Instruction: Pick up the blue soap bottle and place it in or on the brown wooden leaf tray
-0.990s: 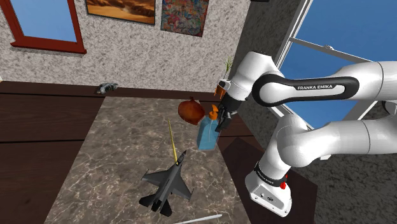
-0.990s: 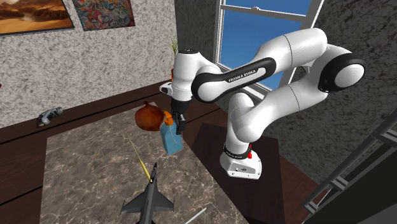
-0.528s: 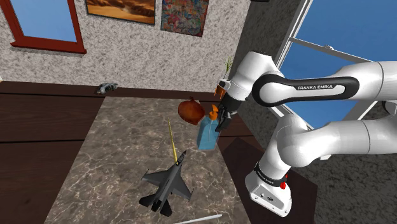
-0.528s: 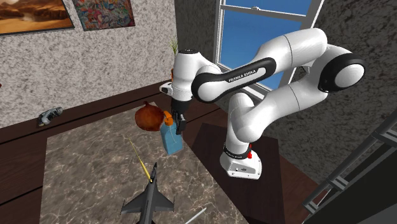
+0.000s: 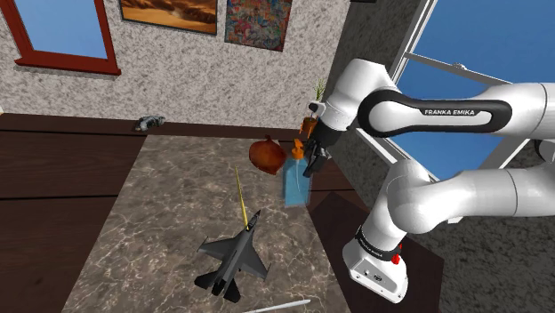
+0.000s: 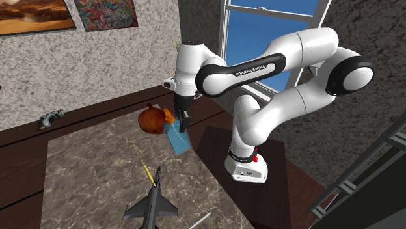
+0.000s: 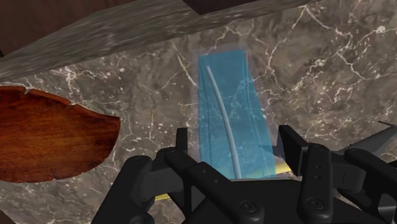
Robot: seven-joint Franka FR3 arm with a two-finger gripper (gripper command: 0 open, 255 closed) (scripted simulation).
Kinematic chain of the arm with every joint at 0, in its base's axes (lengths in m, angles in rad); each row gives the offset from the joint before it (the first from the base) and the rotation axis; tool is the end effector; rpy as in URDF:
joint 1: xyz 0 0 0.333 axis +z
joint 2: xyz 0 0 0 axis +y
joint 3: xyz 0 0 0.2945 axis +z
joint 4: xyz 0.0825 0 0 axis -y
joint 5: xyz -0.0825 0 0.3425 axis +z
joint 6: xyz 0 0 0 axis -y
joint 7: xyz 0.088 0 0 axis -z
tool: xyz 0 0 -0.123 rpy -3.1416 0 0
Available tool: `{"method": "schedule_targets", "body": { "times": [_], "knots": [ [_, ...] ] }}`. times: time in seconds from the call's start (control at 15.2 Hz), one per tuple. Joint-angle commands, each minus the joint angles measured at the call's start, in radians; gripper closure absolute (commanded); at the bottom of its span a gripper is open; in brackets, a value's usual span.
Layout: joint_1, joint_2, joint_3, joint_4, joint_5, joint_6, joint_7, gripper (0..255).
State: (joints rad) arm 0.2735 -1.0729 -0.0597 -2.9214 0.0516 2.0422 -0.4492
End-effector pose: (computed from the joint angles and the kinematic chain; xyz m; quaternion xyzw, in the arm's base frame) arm 0.2359 0.0575 0.4278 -0.9388 -0.3269 -0.1006 0.0400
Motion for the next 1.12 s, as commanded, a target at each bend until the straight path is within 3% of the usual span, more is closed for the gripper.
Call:
{"method": "schedule_targets", "body": {
  "times": [0.0, 0.79, 1.06],
  "knots": [
    [0.0, -0.003, 0.001, 0.027, 0.0, -0.03, 0.003, 255],
    [0.003, 0.005, 0.006, 0.181, 0.001, -0.174, 0.015, 255],
    [-0.025, 0.146, -0.078, 0.262, -0.047, -0.12, -0.067, 255]
  ]
}}
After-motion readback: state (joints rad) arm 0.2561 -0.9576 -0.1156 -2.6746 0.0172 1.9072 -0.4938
